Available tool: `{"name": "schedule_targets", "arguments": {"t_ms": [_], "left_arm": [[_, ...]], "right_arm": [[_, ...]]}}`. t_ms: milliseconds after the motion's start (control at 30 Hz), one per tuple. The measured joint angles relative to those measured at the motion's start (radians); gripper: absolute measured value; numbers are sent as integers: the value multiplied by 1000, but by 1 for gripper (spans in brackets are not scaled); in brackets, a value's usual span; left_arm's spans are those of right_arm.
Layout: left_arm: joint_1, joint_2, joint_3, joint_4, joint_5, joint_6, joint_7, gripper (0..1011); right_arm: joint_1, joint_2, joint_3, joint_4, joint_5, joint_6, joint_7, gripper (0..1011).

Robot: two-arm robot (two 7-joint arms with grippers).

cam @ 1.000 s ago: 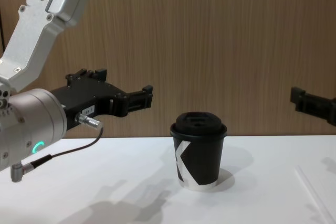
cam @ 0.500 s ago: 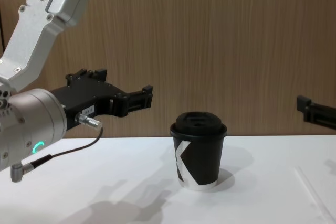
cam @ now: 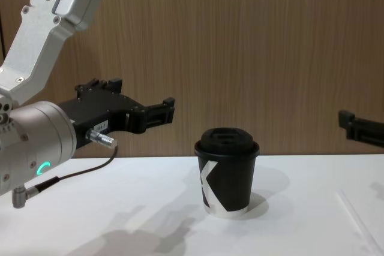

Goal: Pick up the straw with one hand, pass it to the other hand, and insert it into the cup.

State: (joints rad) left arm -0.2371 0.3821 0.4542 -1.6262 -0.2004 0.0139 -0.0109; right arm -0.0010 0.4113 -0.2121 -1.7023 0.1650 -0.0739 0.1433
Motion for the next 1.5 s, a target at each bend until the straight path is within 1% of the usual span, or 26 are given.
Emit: {"name": "schedule_targets", "arguments": {"t_ms": [300,433,567,1500], "left_arm": [[0,0,0,0,0,0,0,1002],[0,0,0,0,0,0,0,1003],[0,0,0,0,0,0,0,1003],[0,0,0,0,0,0,0,1003]], "right_arm": [[-10,-57,-10,-50,93,83,-58,1001],[-13,-70,-13,-60,115,102,-72,1001],[-13,-73,-13,-64,121,107,-76,1001],[-14,-74,-14,-65,122,108,-77,1001]]}}
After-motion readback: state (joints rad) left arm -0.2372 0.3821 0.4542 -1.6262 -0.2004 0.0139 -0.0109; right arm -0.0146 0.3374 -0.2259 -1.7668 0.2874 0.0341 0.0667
